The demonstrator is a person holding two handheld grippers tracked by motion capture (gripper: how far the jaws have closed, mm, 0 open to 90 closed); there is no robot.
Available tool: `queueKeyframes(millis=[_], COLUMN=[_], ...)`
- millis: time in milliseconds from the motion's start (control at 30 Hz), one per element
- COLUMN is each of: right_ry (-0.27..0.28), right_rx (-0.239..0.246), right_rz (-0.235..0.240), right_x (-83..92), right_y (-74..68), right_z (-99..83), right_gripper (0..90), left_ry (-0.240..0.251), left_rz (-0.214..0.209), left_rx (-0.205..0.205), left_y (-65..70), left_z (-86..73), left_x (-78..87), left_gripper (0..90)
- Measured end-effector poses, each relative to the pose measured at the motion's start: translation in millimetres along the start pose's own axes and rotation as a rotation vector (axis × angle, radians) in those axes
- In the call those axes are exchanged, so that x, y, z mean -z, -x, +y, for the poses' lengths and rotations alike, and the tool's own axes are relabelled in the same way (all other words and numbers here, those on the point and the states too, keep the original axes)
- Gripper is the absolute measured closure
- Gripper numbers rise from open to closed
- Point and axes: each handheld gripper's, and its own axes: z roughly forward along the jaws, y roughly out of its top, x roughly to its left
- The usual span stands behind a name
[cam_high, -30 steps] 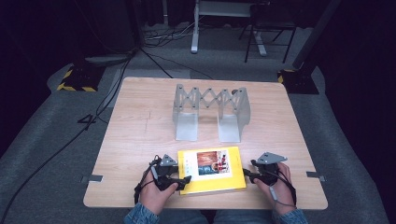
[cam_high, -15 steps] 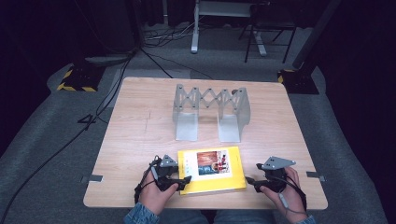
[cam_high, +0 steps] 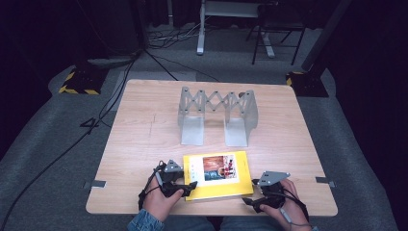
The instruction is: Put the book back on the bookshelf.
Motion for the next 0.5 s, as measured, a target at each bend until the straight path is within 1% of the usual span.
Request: queueKeyframes(millis=[33, 67, 100, 133, 167, 200, 300, 367, 400, 433, 467, 500], right_ry=[-0.007, 0.004, 0.004, 0.006, 0.007, 0.004, 0.006, 0.006, 0.007, 0.012, 0.011, 0.014], right_rx=[0.005, 0.018, 0.018, 0.019, 0.023, 0.019, 0.016, 0.014, 0.013, 0.010, 0.010, 0.009], right_rz=[0.000, -0.015, -0.015, -0.019, -0.028, -0.034, -0.035, -0.041, -0.043, -0.044, -0.047, -0.046], right_x=[-2.0, -4.7, -4.7, -5.5, -6.9, -7.8, -8.3, -8.7, -8.8, -8.9, -8.7, -8.8], right_y=[-0.3, -1.8, -1.8, -2.7, -3.9, -5.0, -5.1, -6.1, -6.3, -6.4, -6.3, -6.4], right_z=[-0.3, -0.6, -0.6, -0.3, 0.1, 1.1, 1.6, 1.9, 1.9, 1.5, 1.2, 1.0], right_gripper=[21.1, 19.7, 19.7, 18.9, 17.9, 17.4, 17.6, 17.5, 17.5, 17.6, 17.7, 17.7], left_ry=[0.000, 0.001, 0.001, -0.006, -0.010, -0.019, -0.023, -0.032, -0.034, -0.035, -0.026, -0.026], left_rz=[-0.001, -0.001, -0.001, -0.007, -0.007, 0.003, 0.009, 0.012, 0.014, 0.016, 0.020, 0.020], left_rx=[0.001, 0.001, 0.001, -0.009, -0.018, -0.030, -0.029, -0.031, -0.038, -0.044, -0.067, -0.067], left_y=[0.0, 0.3, 0.3, 1.2, 2.6, 4.7, 5.8, 6.9, 7.2, 8.1, 9.4, 9.4], left_z=[0.0, 0.0, 0.0, 0.2, 0.4, 1.1, 1.7, 2.9, 3.7, 4.6, 6.3, 6.3], left_x=[0.0, -0.1, -0.1, -0.4, -1.1, -1.9, -2.1, -0.3, 1.0, 3.2, 7.2, 7.2], left_gripper=[31.1, 30.7, 29.3, 29.3, 26.7, 24.0, 23.6, 24.8, 27.1, 33.0, 35.4, 37.6])
